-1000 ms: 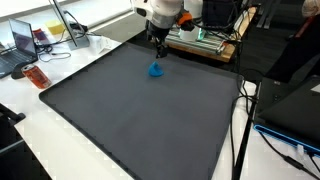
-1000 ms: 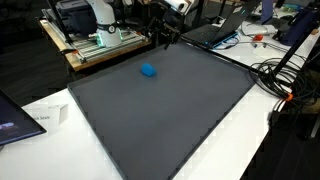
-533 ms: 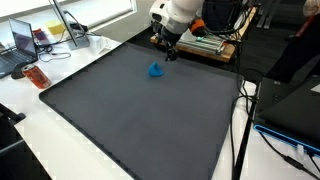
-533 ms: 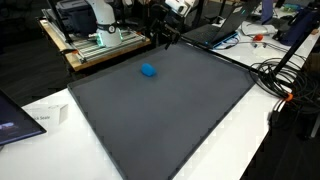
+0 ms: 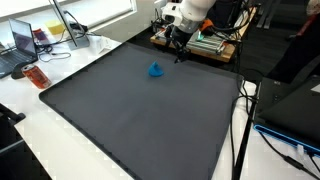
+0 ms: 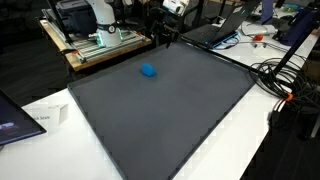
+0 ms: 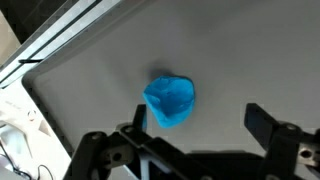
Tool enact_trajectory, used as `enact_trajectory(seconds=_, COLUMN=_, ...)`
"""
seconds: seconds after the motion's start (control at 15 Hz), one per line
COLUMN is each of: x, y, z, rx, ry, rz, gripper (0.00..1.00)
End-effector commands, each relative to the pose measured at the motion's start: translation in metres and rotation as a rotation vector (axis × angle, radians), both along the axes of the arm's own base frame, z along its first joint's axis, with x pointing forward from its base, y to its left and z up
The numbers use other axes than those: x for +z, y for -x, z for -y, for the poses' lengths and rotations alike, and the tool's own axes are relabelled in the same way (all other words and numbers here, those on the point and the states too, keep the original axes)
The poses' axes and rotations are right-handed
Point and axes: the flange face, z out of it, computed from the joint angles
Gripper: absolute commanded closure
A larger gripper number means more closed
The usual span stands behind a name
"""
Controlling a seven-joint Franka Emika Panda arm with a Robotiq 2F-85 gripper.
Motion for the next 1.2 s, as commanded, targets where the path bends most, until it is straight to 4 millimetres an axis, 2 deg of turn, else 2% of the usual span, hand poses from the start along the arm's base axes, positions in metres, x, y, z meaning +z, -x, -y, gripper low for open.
enact_trajectory(seconds=0.0, x=0.001, y=0.02, z=0.001, rx=0.026, ry=-0.014, rz=0.077, gripper=0.0)
enact_trajectory(seconds=0.2, x=-0.007, y=0.026, z=0.003, rx=0.011, ry=-0.025, rz=0.128, gripper=0.0)
enact_trajectory(seconds=0.27, x=-0.007, y=0.015, z=0.0, rx=0.016, ry=-0.024, rz=0.075, gripper=0.0)
enact_trajectory(seconds=0.4, x=-0.011, y=0.02, z=0.0, rx=0.011, ry=-0.026, rz=0.089, gripper=0.0)
enact_trajectory(seconds=0.8, x=-0.01, y=0.021, z=0.0, rx=0.01, ry=-0.027, rz=0.095, gripper=0.0)
enact_trajectory(seconds=1.13, x=-0.027, y=0.026, z=0.006, rx=0.077, ry=-0.07, rz=0.124, gripper=0.0)
